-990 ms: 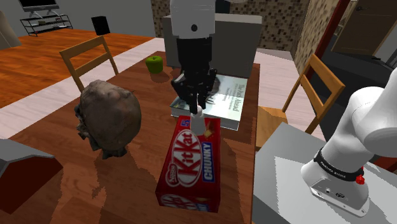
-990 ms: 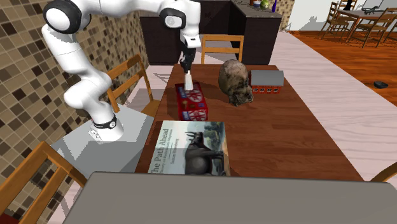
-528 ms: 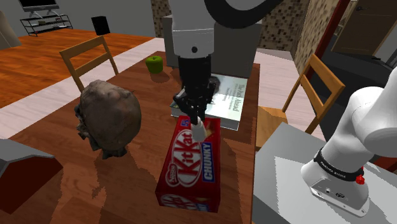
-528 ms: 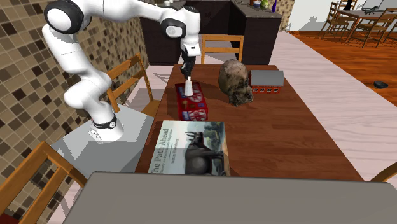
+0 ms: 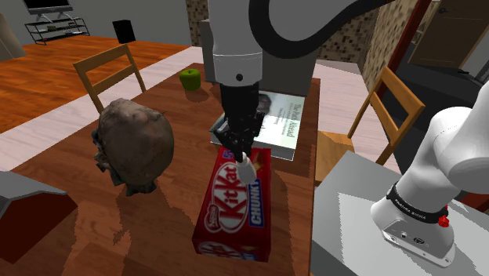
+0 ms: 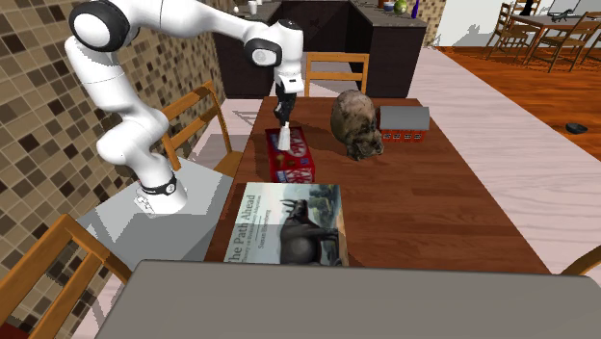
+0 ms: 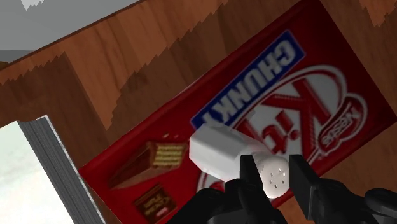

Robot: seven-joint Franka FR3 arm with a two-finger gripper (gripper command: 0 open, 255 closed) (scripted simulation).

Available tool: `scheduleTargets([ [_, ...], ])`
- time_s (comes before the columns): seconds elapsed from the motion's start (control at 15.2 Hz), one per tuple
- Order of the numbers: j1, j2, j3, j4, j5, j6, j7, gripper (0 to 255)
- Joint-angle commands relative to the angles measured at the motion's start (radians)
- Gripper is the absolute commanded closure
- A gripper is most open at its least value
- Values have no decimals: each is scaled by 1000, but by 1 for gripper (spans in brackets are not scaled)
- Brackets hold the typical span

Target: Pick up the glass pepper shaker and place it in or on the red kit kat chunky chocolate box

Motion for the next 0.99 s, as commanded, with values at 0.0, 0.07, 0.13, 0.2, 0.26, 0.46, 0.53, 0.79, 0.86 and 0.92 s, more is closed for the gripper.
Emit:
scheduleTargets([
  [0.0,0,2,0,-4,-1,0,0,255],
  [0.07,0,2,0,-4,-1,0,0,255],
  [0.13,0,2,0,-4,-1,0,0,255],
  [0.2,0,2,0,-4,-1,0,0,255],
  [0.26,0,3,0,-1,-1,-1,1,0],
  [0.46,0,5,1,0,-2,0,2,0],
  [0.53,0,5,1,0,-2,0,2,0],
  [0.79,-9,-9,-11,85,-5,-100,1,0],
  [0.86,-11,-10,-14,110,-6,-127,2,0],
  [0.92,-11,-10,-14,110,-6,-127,2,0],
])
